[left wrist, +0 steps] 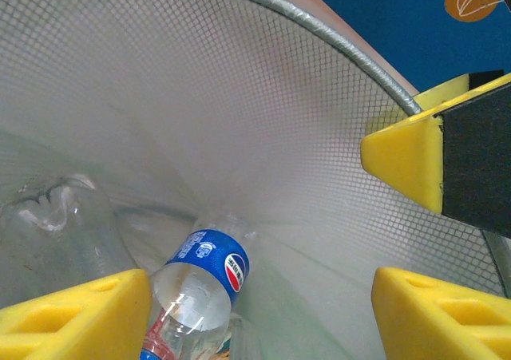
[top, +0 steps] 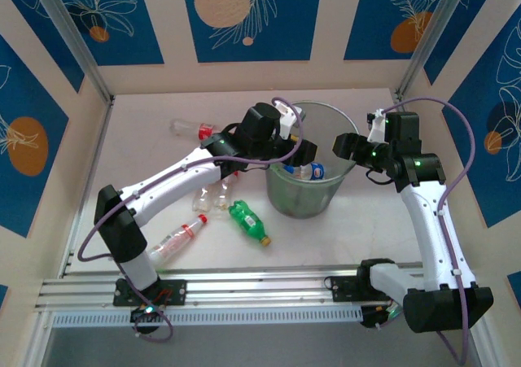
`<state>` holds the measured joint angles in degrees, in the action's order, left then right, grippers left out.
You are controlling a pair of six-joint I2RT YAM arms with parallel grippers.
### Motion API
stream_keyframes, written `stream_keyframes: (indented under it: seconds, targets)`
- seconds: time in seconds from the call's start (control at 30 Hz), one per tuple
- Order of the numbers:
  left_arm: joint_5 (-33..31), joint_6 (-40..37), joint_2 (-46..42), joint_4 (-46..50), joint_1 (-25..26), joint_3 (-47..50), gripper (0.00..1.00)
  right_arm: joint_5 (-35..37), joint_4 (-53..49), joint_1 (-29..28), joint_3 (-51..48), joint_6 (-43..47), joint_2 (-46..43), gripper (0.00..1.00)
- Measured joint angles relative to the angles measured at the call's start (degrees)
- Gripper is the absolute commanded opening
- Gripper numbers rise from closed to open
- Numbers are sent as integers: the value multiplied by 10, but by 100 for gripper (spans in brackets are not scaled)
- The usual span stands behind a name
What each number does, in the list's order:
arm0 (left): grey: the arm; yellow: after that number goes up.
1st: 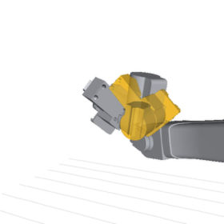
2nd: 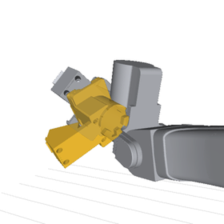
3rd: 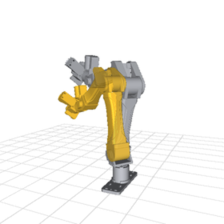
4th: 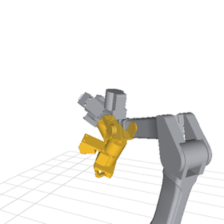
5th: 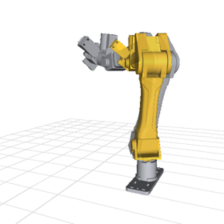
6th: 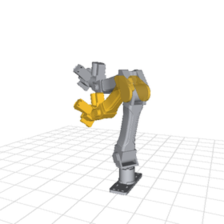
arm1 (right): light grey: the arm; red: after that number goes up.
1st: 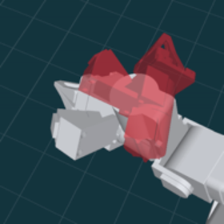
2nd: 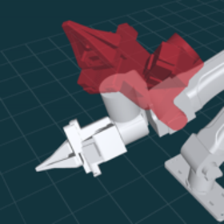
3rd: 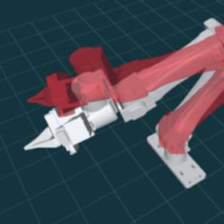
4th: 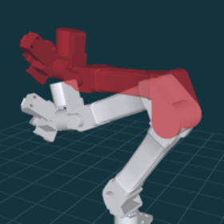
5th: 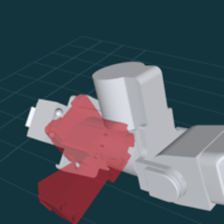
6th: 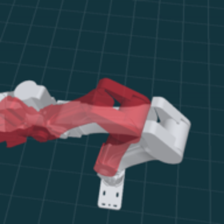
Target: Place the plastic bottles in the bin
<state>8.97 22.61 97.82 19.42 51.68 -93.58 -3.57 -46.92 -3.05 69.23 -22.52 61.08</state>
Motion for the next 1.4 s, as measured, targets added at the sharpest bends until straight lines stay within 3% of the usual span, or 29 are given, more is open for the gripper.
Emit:
stream_keyframes:
  seconds: [0.47, 0.8, 0.97, 1.13, 1.3, 1.4]
  targets:
    - [-21, -13, -12, -1, -2, 1, 76, 2, -3, -1, 0, 0, 0, 72]
    - [-72, -43, -92, 0, -19, 1, 78, 4, -3, -1, 0, 0, 0, 72]
    - [-89, -45, -162, 4, -68, 54, 78, 4, -3, -1, 0, 0, 0, 72]
    - [-111, -35, -252, 45, -152, 155, 77, 4, -3, -1, 0, 0, 0, 72]
    - [-160, -19, -336, 150, -217, 253, 77, 4, -3, -1, 0, 0, 0, 72]
    - [-179, -6, -365, 224, -224, 291, 78, 4, -3, -1, 0, 0, 0, 72]
